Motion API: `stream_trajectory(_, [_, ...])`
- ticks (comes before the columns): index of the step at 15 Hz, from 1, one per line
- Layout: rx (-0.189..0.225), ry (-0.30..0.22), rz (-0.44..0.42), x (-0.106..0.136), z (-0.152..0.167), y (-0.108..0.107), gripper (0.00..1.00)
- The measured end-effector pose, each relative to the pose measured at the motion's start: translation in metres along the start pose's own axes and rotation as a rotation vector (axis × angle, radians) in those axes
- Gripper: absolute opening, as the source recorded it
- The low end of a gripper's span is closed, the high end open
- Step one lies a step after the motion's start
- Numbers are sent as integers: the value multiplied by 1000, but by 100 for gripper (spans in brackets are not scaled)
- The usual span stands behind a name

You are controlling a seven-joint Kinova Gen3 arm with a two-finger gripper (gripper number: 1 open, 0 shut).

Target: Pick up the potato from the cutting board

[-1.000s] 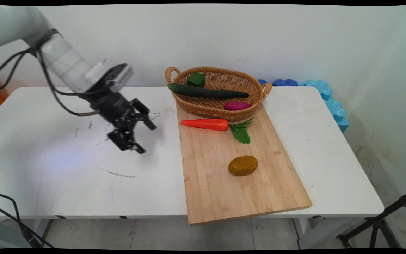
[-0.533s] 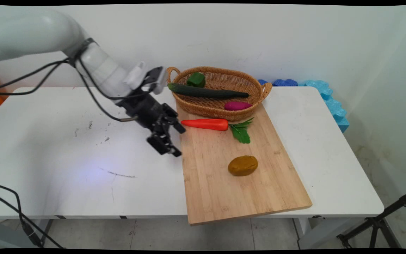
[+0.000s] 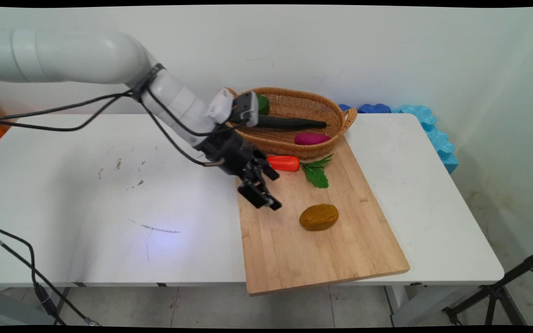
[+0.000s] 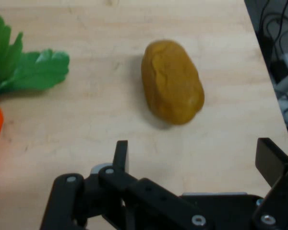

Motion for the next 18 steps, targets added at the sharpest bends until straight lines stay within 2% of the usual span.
stream_trajectory(7, [1,46,-23,16,51,4,100])
stream_trajectory(18, [22,60,46,12,98,5,100])
